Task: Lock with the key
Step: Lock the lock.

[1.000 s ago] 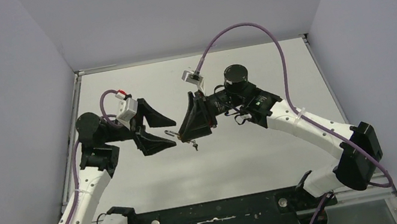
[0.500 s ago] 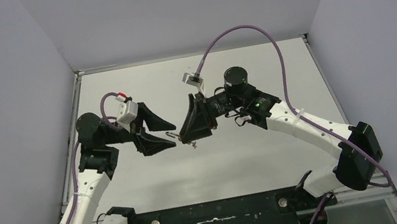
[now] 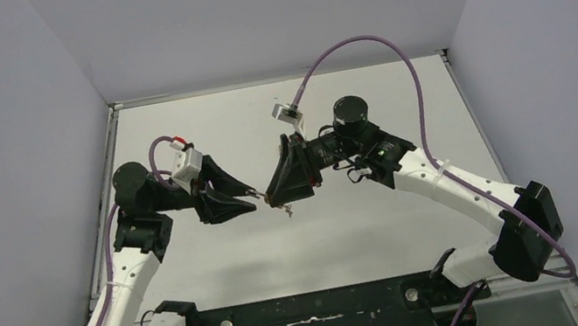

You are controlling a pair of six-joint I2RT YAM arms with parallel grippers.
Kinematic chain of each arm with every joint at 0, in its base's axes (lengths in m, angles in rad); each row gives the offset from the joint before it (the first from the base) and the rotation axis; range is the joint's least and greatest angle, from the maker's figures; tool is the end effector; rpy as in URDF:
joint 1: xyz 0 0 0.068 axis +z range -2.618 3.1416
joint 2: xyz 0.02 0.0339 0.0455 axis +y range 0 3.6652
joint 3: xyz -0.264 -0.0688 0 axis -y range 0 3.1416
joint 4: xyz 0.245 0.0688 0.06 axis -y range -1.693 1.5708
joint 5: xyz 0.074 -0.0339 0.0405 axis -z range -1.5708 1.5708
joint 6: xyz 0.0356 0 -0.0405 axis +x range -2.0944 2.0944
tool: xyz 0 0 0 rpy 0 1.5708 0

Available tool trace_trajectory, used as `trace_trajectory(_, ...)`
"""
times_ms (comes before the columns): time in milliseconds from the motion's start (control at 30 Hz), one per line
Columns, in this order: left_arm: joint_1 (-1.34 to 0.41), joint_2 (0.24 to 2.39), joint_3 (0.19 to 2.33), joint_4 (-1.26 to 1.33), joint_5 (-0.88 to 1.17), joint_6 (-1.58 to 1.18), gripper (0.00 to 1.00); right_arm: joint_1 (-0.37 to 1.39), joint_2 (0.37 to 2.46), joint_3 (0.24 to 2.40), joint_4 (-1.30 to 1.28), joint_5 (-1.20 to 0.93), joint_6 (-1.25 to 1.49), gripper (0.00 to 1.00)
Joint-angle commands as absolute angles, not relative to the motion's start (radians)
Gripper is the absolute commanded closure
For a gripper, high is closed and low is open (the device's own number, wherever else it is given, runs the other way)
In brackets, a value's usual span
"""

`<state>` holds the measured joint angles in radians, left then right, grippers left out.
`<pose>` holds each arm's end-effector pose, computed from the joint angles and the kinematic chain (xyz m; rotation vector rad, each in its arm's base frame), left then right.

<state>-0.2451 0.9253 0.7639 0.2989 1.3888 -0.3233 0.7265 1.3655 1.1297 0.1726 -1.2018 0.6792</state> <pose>0.1781 -0.0806 0.3553 1.1494 1.3006 -1.4067 0.2060 0.2275 0.3676 -1.1432 1.6875 1.9366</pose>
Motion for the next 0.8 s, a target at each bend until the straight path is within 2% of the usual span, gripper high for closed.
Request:
trace_trajectory(0, -0.237, 0.911, 0.808, 0.272, 1.408, -0.284, 0.66, 0.72, 1.307, 1.132, 0.245, -1.225, 0.689, 0.73)
trace_trajectory(433, -0.229, 0.908, 0.808, 0.289, 1.391, -0.288, 0.66, 0.721, 1.327, 1.083, 0.331, -1.226, 0.751, 0.73)
trace_trajectory(500, -0.23, 0.908, 0.808, 0.291, 1.397, -0.288, 0.74, 0.721, 1.328, 1.08, 0.337, -1.226, 0.753, 0.73)
trace_trajectory(567, -0.229, 0.91, 0.81, 0.291, 1.405, -0.29, 0.86, 0.721, 1.328, 1.08, 0.338, -1.226, 0.754, 0.72)
trace_trajectory(600, -0.231, 0.912, 0.81, 0.291, 1.408, -0.291, 0.97, 0.721, 1.329, 1.08, 0.338, -1.227, 0.752, 0.72)
trace_trajectory(633, -0.232, 0.912, 0.81, 0.291, 1.408, -0.293, 1.0, 0.721, 1.331, 1.08, 0.339, -1.227, 0.752, 0.72)
trace_trajectory(767, -0.231, 0.91, 0.809, 0.294, 1.415, -0.296, 1.0, 0.721, 1.347, 1.078, 0.344, -1.228, 0.753, 0.72)
